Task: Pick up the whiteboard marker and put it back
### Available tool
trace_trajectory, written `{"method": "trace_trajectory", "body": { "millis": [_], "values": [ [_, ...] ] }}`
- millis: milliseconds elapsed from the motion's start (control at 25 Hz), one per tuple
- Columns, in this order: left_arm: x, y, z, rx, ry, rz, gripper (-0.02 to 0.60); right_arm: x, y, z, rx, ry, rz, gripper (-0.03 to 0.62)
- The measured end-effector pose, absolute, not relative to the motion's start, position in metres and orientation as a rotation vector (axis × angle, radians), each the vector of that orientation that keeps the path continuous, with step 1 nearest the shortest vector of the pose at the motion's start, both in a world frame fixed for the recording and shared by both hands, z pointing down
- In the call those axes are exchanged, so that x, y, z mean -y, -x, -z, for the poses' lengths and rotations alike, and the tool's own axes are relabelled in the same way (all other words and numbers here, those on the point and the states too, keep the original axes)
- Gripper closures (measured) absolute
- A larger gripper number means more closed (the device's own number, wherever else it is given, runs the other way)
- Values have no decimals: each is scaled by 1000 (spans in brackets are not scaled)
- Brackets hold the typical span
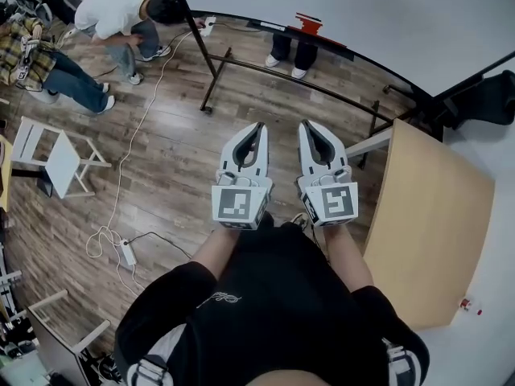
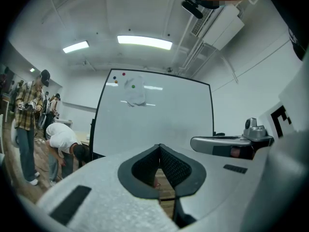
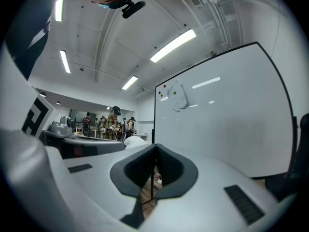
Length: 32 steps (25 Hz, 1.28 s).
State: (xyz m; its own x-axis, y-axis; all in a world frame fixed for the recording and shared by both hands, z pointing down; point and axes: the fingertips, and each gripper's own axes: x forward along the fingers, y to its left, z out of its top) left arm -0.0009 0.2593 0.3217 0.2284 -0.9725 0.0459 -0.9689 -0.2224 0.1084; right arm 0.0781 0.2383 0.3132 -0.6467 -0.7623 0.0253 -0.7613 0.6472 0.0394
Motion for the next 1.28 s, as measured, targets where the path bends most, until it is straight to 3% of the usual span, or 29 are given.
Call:
{"method": "trace_trajectory", "body": {
  "millis": [400, 1280],
  "values": [
    [-234, 74, -339, 1854, -2335, 77, 577, -217, -6, -321, 2785, -1269, 55, 594],
    [-16, 38, -395, 1787, -2253, -65, 577, 5, -52, -370, 2724, -1205, 21, 594]
  ]
}}
